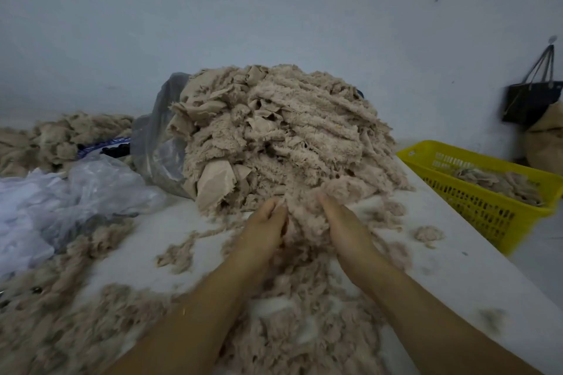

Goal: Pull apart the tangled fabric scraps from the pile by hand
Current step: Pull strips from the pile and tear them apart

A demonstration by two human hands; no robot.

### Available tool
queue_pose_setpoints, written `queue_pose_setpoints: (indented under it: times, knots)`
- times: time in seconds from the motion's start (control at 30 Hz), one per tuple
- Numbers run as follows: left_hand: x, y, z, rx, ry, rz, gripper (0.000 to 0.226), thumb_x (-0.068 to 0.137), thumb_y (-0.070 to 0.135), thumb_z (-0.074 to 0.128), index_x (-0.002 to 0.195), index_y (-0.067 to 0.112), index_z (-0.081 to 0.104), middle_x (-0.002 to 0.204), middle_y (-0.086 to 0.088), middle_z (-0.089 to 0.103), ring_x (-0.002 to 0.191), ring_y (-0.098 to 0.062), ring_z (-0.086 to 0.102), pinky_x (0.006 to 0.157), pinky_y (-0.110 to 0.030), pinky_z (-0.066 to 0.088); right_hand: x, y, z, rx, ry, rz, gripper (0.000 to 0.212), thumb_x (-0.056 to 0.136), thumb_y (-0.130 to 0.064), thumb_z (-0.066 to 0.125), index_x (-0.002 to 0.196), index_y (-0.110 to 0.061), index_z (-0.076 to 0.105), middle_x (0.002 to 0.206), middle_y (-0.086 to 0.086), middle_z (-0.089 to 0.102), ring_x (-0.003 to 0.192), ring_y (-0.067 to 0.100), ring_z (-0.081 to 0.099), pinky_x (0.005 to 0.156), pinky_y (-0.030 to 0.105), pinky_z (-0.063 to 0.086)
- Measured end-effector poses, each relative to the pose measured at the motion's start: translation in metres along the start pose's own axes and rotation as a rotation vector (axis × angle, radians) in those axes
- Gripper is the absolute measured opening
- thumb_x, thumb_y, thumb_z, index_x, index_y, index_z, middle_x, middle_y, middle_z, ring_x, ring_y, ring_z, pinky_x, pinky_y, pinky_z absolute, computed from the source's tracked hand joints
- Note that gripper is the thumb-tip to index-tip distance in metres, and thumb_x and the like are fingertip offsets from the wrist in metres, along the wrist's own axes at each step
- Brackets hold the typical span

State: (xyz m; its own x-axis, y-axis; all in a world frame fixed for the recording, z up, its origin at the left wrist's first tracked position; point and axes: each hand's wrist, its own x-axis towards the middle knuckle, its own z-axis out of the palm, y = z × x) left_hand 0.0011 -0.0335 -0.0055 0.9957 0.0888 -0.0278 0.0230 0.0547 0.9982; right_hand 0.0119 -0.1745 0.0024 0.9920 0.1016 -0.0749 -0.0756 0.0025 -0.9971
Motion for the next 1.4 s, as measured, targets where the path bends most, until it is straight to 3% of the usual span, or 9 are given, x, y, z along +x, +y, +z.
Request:
queue_pose_setpoints:
  times: [0.1, 0.17, 0.33, 0.6, 0.7, 0.83, 0.93, 1.17, 1.4]
  knots:
    - [0.002, 0.006, -0.01, -0.355, -0.012, -0.087, 0.019, 0.1, 0.031, 0.055, 0.087, 0.018, 0.057, 0.047, 0.0, 0.049, 0.033, -0.011, 0.035, 0.034, -0.017, 0.024, 0.005, 0.004, -0.004, -0.115, 0.089, 0.005, 0.074, 0.094, -0.061, 0.048, 0.15, -0.013, 0.036, 0.139, 0.0, 0.054, 0.12, 0.019, 0.055, 0.1, 0.038, 0.043]
    - [0.005, 0.01, -0.016, -0.589, -0.056, -0.118, 0.01, 0.098, 0.022, 0.052, 0.092, 0.016, 0.056, 0.041, 0.003, 0.041, 0.029, -0.005, 0.027, 0.03, -0.016, 0.019, 0.008, 0.002, -0.012, -0.088, 0.152, 0.017, 0.076, 0.097, -0.054, 0.05, 0.155, -0.011, 0.026, 0.082, -0.008, 0.062, 0.072, 0.008, 0.059, 0.075, 0.034, 0.045]
    - [0.009, 0.017, -0.024, -0.957, -0.166, -0.159, 0.01, 0.088, 0.019, 0.054, 0.086, 0.017, 0.064, 0.044, 0.007, 0.036, 0.026, -0.003, 0.025, 0.03, -0.015, 0.016, 0.006, -0.013, -0.03, 0.3, 0.173, 0.002, 0.03, 0.101, -0.037, 0.053, 0.108, -0.016, 0.073, 0.076, 0.009, 0.058, 0.042, 0.009, 0.039, 0.042, 0.022, 0.032]
    - [-0.01, 0.018, -0.01, 0.288, -0.215, 0.055, 0.065, 0.066, 0.088, 0.057, 0.107, 0.04, 0.073, 0.105, 0.023, 0.072, 0.096, 0.002, 0.067, 0.082, -0.026, 0.053, -0.009, -0.01, -0.015, 0.182, 0.045, -0.106, 0.029, 0.097, -0.042, 0.056, 0.085, -0.029, 0.079, 0.089, 0.003, 0.077, 0.083, 0.017, 0.074, 0.067, 0.032, 0.057]
    - [-0.014, 0.013, 0.003, 0.378, -0.309, 0.107, 0.021, 0.081, 0.058, 0.073, 0.089, 0.039, 0.074, 0.091, 0.017, 0.075, 0.082, 0.002, 0.07, 0.069, -0.014, 0.053, -0.014, -0.009, -0.009, 0.092, -0.019, -0.16, 0.025, 0.09, -0.052, 0.057, 0.091, -0.039, 0.078, 0.091, -0.002, 0.077, 0.087, 0.013, 0.074, 0.067, 0.026, 0.058]
    - [-0.011, 0.015, 0.0, 0.072, -0.181, 0.01, 0.015, 0.092, 0.027, 0.069, 0.095, 0.016, 0.078, 0.097, -0.003, 0.078, 0.092, -0.02, 0.074, 0.083, -0.027, 0.059, -0.015, -0.009, -0.008, -0.045, -0.029, -0.143, 0.051, 0.061, -0.08, 0.057, 0.079, -0.035, 0.073, 0.053, -0.022, 0.056, 0.055, -0.001, 0.057, 0.065, 0.022, 0.053]
    - [-0.009, 0.019, -0.006, -0.127, -0.107, -0.125, 0.023, 0.092, 0.028, 0.065, 0.085, 0.011, 0.081, 0.094, -0.016, 0.077, 0.088, -0.029, 0.075, 0.077, -0.035, 0.061, -0.015, -0.007, -0.005, -0.254, -0.129, -0.08, 0.065, 0.062, -0.088, 0.05, 0.091, -0.033, 0.068, 0.086, -0.019, 0.064, 0.078, 0.004, 0.06, 0.074, 0.021, 0.048]
    - [0.002, 0.028, -0.028, -0.69, 0.042, -0.171, 0.045, 0.097, 0.038, 0.054, 0.126, 0.006, 0.066, 0.119, -0.015, 0.071, 0.105, -0.027, 0.07, 0.081, -0.039, 0.058, -0.015, -0.009, -0.005, -0.472, -0.164, -0.338, 0.043, 0.098, -0.052, 0.047, 0.061, -0.033, 0.056, 0.05, -0.015, 0.049, 0.042, -0.001, 0.041, 0.045, 0.01, 0.032]
    - [0.01, 0.028, -0.053, -0.747, 0.062, -0.158, 0.047, 0.102, 0.054, 0.037, 0.107, 0.012, 0.058, 0.075, 0.0, 0.057, 0.03, -0.006, 0.038, 0.028, -0.017, 0.027, 0.002, -0.013, -0.043, -0.058, 0.132, -0.184, 0.034, 0.098, -0.028, 0.054, 0.064, -0.023, 0.055, 0.057, -0.003, 0.039, 0.043, 0.01, 0.026, 0.043, 0.024, 0.027]
